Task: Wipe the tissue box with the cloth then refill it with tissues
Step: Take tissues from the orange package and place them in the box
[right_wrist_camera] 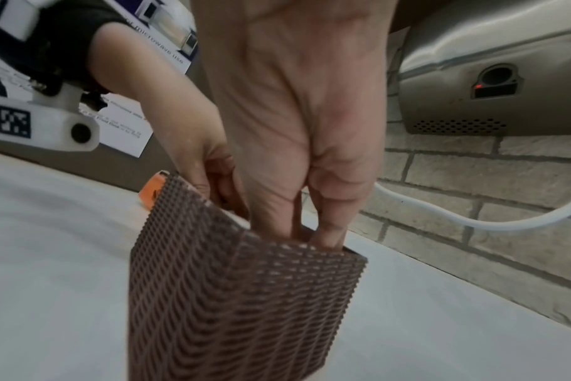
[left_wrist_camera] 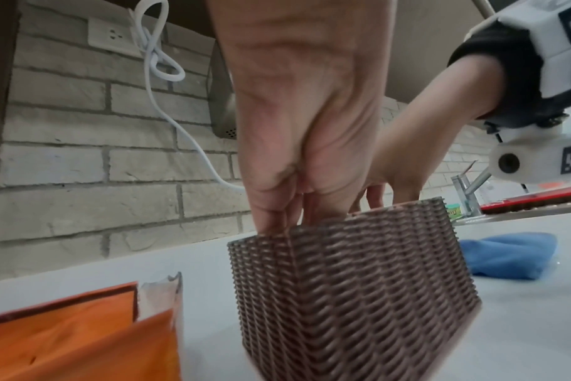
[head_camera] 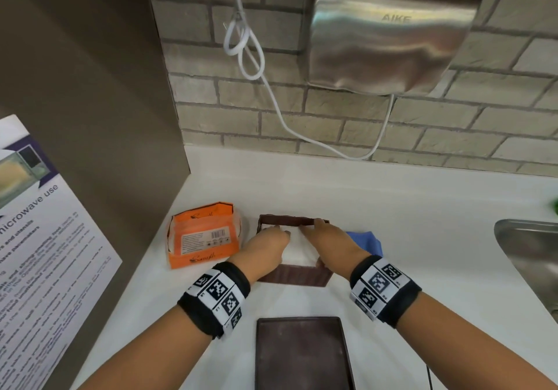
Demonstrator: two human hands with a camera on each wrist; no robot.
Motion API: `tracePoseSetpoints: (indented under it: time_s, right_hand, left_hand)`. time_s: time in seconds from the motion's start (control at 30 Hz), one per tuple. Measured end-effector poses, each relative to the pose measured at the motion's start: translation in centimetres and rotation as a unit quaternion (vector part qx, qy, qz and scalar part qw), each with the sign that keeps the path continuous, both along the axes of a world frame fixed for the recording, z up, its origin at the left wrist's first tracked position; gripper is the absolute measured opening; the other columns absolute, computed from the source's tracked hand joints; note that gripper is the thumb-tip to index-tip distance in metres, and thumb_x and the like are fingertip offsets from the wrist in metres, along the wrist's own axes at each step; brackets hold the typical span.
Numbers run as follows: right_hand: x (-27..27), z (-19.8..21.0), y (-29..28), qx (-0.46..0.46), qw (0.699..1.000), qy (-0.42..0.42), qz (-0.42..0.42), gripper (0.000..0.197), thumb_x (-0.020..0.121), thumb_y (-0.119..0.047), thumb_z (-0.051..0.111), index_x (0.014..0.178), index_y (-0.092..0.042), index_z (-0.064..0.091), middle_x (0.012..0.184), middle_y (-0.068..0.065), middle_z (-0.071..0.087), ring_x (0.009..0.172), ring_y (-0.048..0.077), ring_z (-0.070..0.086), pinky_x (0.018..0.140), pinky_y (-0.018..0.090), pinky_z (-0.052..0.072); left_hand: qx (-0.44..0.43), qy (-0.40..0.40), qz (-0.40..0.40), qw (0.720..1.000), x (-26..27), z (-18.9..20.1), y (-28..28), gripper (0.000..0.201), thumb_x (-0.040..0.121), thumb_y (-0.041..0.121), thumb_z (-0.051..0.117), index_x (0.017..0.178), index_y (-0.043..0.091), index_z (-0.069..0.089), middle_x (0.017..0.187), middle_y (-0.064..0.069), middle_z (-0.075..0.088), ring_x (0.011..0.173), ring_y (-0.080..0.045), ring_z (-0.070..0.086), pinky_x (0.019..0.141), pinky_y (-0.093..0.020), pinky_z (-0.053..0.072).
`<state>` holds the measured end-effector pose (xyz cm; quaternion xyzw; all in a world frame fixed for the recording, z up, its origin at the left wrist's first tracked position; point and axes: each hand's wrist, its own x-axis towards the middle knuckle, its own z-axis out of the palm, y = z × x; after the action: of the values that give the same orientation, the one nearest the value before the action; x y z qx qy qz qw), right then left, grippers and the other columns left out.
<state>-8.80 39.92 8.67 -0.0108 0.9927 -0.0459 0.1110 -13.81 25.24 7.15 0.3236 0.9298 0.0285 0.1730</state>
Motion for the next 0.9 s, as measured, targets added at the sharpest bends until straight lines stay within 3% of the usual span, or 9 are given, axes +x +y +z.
tracePoseSetpoints:
  time_s: [0.13, 0.3, 0.43, 0.5, 0.57, 0.63, 0.7, 0.8, 0.9]
  right_hand:
    - [-1.0, -1.4, -0.3, 0.057, 0.998, -0.011, 0.009, 0.055, 0.091, -0.007, 0.056, 0.141, -0.006, 0.035, 0.129, 0.017, 0.047, 0.112, 0.033, 0.055, 0.093, 0.038, 0.048]
    - [-1.1, -1.1, -0.3, 0.025, 1.000, -0.007, -0.005, 0.041, 0.094, -0.005, 0.047, 0.135, -0.005, 0.045, 0.129, 0.020, 0.048, 0.113, 0.038, 0.052, 0.092, 0.044, 0.047]
    - [-0.2, -0.2, 0.2, 0.000, 1.000, 0.004, 0.017, 0.052, 0.088, -0.002, 0.055, 0.139, -0.009, 0.042, 0.127, 0.019, 0.047, 0.112, 0.037, 0.054, 0.088, 0.039, 0.045]
    - [1.1, 1.1, 0.2, 0.009, 0.999, 0.030, 0.038, 0.062, 0.086, -0.010, 0.062, 0.142, -0.014, 0.038, 0.128, 0.014, 0.046, 0.112, 0.033, 0.054, 0.090, 0.038, 0.048]
    - [3.6, 2.4, -0.1, -0.040, 0.992, 0.113, 0.028, 0.045, 0.091, -0.022, 0.060, 0.134, -0.016, 0.049, 0.124, 0.008, 0.052, 0.108, 0.027, 0.058, 0.087, 0.037, 0.050]
    - [7.3, 2.6, -0.5, -0.105, 0.982, 0.158, 0.012, 0.025, 0.095, -0.030, 0.051, 0.115, -0.019, 0.061, 0.110, 0.001, 0.060, 0.095, 0.022, 0.063, 0.077, 0.033, 0.052]
    - [10.7, 0.8, -0.8, -0.094, 0.987, 0.128, -0.012, 0.025, 0.097, -0.035, 0.046, 0.112, -0.021, 0.060, 0.104, -0.001, 0.061, 0.090, 0.020, 0.064, 0.067, 0.030, 0.048]
    - [13.5, -3.7, -0.2, -0.005, 0.997, -0.003, -0.081, 0.039, 0.098, -0.043, 0.038, 0.131, -0.023, 0.042, 0.119, 0.005, 0.053, 0.106, 0.026, 0.059, 0.073, 0.034, 0.045]
    - [14.3, -5.9, 0.3, -0.025, 0.992, -0.074, -0.097, 0.038, 0.099, -0.039, 0.035, 0.133, -0.021, 0.035, 0.119, 0.007, 0.051, 0.106, 0.026, 0.058, 0.072, 0.032, 0.039]
  left_hand:
    - [-0.011, -0.005, 0.014, 1.000, 0.3, -0.2, 0.2, 0.061, 0.094, -0.002, 0.050, 0.150, 0.005, 0.027, 0.152, -0.021, 0.033, 0.135, -0.036, 0.041, 0.109, -0.037, 0.036]
    - [-0.003, -0.020, 0.030, 0.999, 0.4, 0.0, 0.3, 0.052, 0.094, 0.000, 0.052, 0.144, 0.003, 0.038, 0.144, -0.022, 0.043, 0.127, -0.034, 0.049, 0.104, -0.036, 0.041]
    - [0.005, -0.020, 0.027, 0.999, 0.8, 0.5, 0.0, 0.055, 0.094, -0.002, 0.049, 0.146, 0.004, 0.034, 0.150, -0.021, 0.035, 0.131, -0.033, 0.045, 0.107, -0.036, 0.040]
    - [0.038, -0.032, 0.022, 0.998, 1.1, 1.1, -0.5, 0.053, 0.096, -0.001, 0.045, 0.148, 0.005, 0.031, 0.155, -0.020, 0.027, 0.135, -0.033, 0.041, 0.111, -0.038, 0.037]
    - [0.056, -0.032, 0.006, 0.998, 1.5, 1.9, -1.4, 0.053, 0.100, 0.002, 0.040, 0.151, 0.009, 0.027, 0.160, -0.018, 0.014, 0.144, -0.034, 0.027, 0.117, -0.038, 0.028]
    - [0.082, -0.031, 0.001, 0.996, 2.0, 2.4, -2.7, 0.051, 0.103, 0.008, 0.035, 0.152, 0.015, 0.025, 0.163, -0.010, 0.005, 0.149, -0.029, 0.013, 0.120, -0.035, 0.017]
    - [0.128, -0.035, 0.019, 0.991, 2.6, 2.9, -4.4, 0.048, 0.105, 0.016, 0.033, 0.152, 0.021, 0.024, 0.163, -0.003, 0.006, 0.150, -0.022, 0.011, 0.121, -0.034, 0.013]
    - [0.184, -0.029, 0.022, 0.982, 4.3, 3.2, -7.0, 0.046, 0.104, 0.028, 0.034, 0.150, 0.028, 0.029, 0.161, 0.006, 0.014, 0.149, -0.015, 0.015, 0.122, -0.032, 0.015]
    - [0.188, -0.062, -0.013, 0.980, 6.8, 3.2, -9.0, 0.047, 0.101, 0.031, 0.044, 0.147, 0.036, 0.033, 0.157, 0.013, 0.027, 0.145, -0.005, 0.024, 0.117, -0.022, 0.018]
